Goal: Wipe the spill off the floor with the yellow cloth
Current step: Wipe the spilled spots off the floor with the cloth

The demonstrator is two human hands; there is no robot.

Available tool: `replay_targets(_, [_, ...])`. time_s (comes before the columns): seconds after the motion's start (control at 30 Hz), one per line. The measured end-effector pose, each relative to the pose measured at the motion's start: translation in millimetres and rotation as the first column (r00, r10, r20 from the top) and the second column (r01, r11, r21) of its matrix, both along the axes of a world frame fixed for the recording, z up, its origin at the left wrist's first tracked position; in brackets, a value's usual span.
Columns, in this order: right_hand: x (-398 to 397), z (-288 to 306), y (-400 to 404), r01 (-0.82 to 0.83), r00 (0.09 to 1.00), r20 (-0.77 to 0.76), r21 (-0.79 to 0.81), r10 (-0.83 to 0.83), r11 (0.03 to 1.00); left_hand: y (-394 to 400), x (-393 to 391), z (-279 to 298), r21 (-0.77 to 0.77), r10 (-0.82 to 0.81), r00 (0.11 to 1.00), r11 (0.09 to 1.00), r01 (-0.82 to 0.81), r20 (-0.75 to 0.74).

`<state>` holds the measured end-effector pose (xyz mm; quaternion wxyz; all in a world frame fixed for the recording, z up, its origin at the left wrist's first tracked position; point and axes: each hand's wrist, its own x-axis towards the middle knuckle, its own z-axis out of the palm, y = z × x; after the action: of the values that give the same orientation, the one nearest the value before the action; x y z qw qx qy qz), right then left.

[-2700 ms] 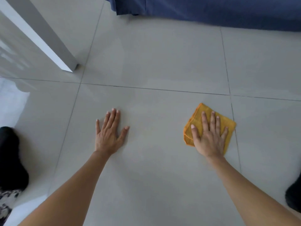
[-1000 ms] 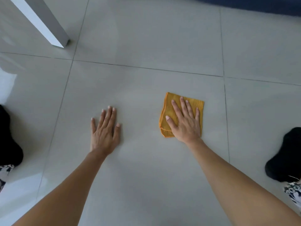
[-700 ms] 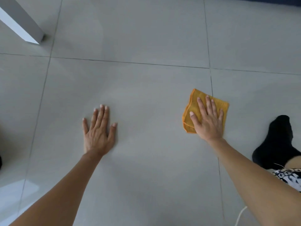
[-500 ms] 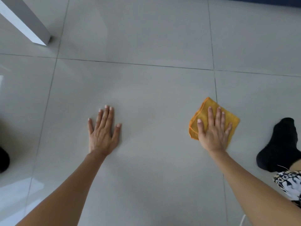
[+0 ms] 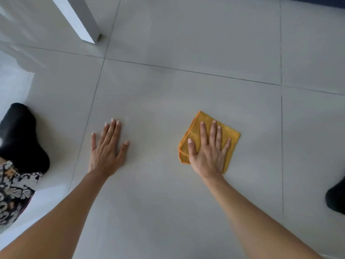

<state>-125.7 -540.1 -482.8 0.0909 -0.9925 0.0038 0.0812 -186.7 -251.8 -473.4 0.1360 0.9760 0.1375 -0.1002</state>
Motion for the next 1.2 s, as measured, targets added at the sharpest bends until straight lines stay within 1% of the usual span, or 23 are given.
replay_targets(0.17, [3.2,0.5,61.7,-0.094,0.996,0.017,0.036,0.093,0.995,5.2,-5.9,-1.9,-0.041,0.013,0.999,0.999,-0.012,0.03])
replay_targets(0.37, [-10.5,1.8,125.1,-0.286,0.958,0.01,0.088,0.286,0.954,3.7,-6.1,-5.7,-0.069,0.044,0.997,0.997,-0.04,0.056])
replay_targets(0.47, [-22.2,2.4,131.8,-0.394,0.918,-0.005,0.104,0.397,0.913,2.4,-5.6,-5.6,-0.073,0.05,0.997,0.996,-0.045,0.065])
replay_targets(0.57, [-39.6,1.9,120.4,-0.499,0.864,-0.004,0.128,0.503,0.857,1.6,-5.4,-5.6,-0.067,0.056,0.997,0.996,-0.052,0.059])
replay_targets(0.63, [-50.3,1.1,106.9,-0.529,0.846,0.004,0.137,0.534,0.837,1.3,-5.5,-5.6,-0.072,0.055,0.997,0.996,-0.051,0.053])
replay_targets(0.77, [-55.8,0.8,75.3,-0.502,0.863,0.002,0.122,0.505,0.856,-5.2,-12.7,-4.3,-0.088,0.074,0.996,0.994,-0.069,0.058])
replay_targets(0.93, [-51.5,2.3,15.1,-0.39,0.92,-0.025,0.038,0.391,0.92,-28.3,-28.0,-1.5,-0.088,0.064,0.997,0.994,-0.06,0.041])
replay_targets(1.1, [-47.9,2.6,-54.4,-0.186,0.982,-0.024,-0.03,0.185,0.982,-49.9,-42.7,-1.9,-0.08,0.038,0.999,0.996,-0.035,0.025])
replay_targets(1.2, [-56.4,3.3,-96.6,-0.046,0.999,-0.024,-0.056,0.045,0.997,-58.1,-48.2,-2.4,-0.073,0.028,0.999,0.997,-0.027,0.021])
